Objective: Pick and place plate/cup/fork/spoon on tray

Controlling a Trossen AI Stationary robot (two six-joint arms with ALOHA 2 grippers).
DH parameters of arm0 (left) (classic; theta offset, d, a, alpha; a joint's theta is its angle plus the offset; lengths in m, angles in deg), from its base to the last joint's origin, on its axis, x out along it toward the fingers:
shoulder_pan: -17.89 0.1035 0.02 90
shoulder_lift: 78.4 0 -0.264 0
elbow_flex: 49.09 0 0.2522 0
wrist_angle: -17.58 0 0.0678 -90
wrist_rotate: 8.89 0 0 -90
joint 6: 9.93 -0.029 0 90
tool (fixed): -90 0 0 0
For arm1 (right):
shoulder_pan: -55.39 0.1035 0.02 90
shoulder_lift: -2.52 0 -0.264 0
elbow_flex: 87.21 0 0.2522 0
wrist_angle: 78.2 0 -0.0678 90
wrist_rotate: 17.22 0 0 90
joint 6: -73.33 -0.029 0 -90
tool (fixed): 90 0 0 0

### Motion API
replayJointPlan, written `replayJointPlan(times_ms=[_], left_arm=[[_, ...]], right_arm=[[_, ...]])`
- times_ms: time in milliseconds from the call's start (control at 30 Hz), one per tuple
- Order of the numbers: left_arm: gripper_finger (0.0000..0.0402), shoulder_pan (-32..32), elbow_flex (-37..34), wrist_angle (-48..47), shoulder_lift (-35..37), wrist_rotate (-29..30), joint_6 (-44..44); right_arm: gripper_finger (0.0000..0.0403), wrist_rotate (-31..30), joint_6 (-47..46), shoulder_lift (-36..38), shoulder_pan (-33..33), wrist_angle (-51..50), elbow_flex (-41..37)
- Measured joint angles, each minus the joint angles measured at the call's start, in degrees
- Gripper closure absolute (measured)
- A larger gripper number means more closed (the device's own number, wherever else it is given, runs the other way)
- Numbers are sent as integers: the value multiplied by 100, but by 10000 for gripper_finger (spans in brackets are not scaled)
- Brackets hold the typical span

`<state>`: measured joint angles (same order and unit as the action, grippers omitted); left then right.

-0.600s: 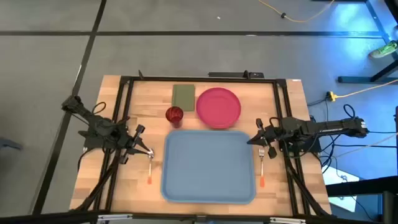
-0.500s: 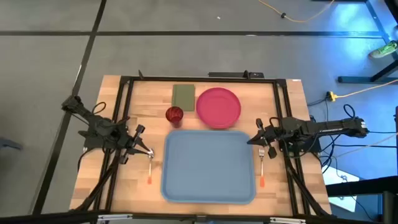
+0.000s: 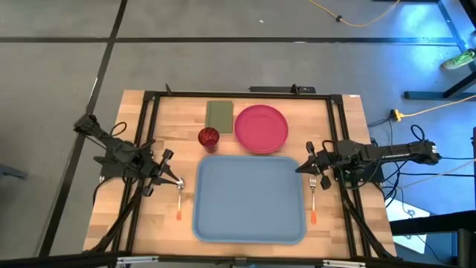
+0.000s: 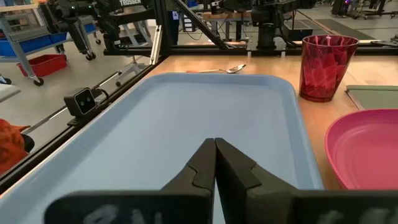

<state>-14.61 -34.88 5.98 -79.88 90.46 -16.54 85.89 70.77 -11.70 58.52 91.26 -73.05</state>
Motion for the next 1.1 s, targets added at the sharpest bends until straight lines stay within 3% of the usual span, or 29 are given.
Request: replayJointPlan(times_ms=[767, 933, 1100], left_arm=[[355, 1, 0, -1, 0, 0, 0], [355, 1, 0, 1, 0, 0, 0], [355, 1, 0, 110, -2, 227, -27]], right_arm=[[389, 0, -20, -2, 1, 99, 0], [389, -9, -939, -2, 1, 835, 0], [388, -6, -537, -2, 1, 2069, 0]])
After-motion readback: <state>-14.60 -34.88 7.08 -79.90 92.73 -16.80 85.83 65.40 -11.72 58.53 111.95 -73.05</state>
